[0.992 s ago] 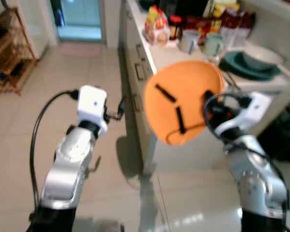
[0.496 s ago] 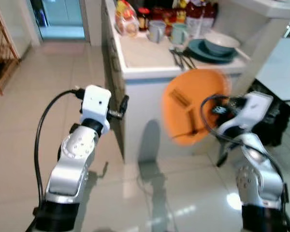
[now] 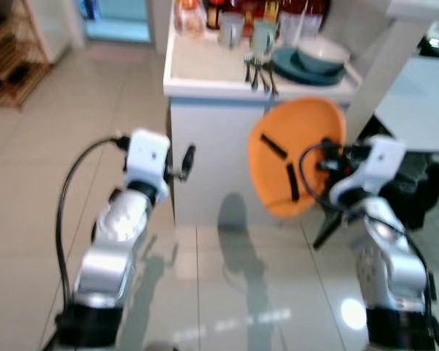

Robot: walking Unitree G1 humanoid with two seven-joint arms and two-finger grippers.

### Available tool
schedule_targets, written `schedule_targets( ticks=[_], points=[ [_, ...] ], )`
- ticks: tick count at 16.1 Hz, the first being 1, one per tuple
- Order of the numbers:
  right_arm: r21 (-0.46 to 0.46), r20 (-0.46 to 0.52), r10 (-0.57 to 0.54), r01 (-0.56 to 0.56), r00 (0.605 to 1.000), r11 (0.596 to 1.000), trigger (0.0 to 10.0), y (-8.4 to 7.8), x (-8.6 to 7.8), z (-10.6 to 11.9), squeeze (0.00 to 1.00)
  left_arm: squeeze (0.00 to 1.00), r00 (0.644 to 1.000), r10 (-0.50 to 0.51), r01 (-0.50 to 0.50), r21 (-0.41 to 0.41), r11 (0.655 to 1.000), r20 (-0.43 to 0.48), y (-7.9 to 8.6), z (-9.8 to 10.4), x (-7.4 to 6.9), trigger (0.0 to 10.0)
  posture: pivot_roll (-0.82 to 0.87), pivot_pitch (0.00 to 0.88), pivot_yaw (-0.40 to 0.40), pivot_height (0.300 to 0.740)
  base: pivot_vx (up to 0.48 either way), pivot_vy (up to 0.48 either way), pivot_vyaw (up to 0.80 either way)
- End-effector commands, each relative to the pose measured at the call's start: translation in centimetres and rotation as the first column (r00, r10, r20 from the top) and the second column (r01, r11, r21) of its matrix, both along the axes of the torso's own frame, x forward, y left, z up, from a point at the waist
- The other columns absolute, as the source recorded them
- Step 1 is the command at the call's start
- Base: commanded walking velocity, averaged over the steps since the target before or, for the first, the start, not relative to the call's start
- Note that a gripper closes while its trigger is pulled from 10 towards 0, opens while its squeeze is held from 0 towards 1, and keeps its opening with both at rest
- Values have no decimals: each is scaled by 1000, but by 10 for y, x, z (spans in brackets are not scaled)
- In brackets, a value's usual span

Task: Setting the table

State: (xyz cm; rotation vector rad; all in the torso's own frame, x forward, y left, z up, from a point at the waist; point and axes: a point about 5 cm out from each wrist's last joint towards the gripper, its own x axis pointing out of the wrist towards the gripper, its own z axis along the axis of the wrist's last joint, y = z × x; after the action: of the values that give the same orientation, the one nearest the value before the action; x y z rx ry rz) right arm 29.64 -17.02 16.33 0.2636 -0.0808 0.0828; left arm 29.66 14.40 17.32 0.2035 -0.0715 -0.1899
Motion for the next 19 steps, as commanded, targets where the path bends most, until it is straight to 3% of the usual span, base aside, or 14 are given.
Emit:
schedule_targets(
  ticks=[1,17,19],
  points=[
    [-1,65,22,-22,998,1000,10000,4,1,14,0,0,1000,4,-4,5,1000,13,0,3,1,10000,73,15,-81,740,0,-480,800],
    [-35,78,-50,53,996,998,10000,-12,2,14,0,0,1000,-6,6,7,1000,19,-2,4,2,10000,62,22,-71,740,0,-480,750],
    [69,40,-81,78,996,995,10000,-16,4,11,0,0,1000,-9,8,4,1000,21,-3,5,2,10000,62,22,-71,740,0,-480,0]
  ],
)
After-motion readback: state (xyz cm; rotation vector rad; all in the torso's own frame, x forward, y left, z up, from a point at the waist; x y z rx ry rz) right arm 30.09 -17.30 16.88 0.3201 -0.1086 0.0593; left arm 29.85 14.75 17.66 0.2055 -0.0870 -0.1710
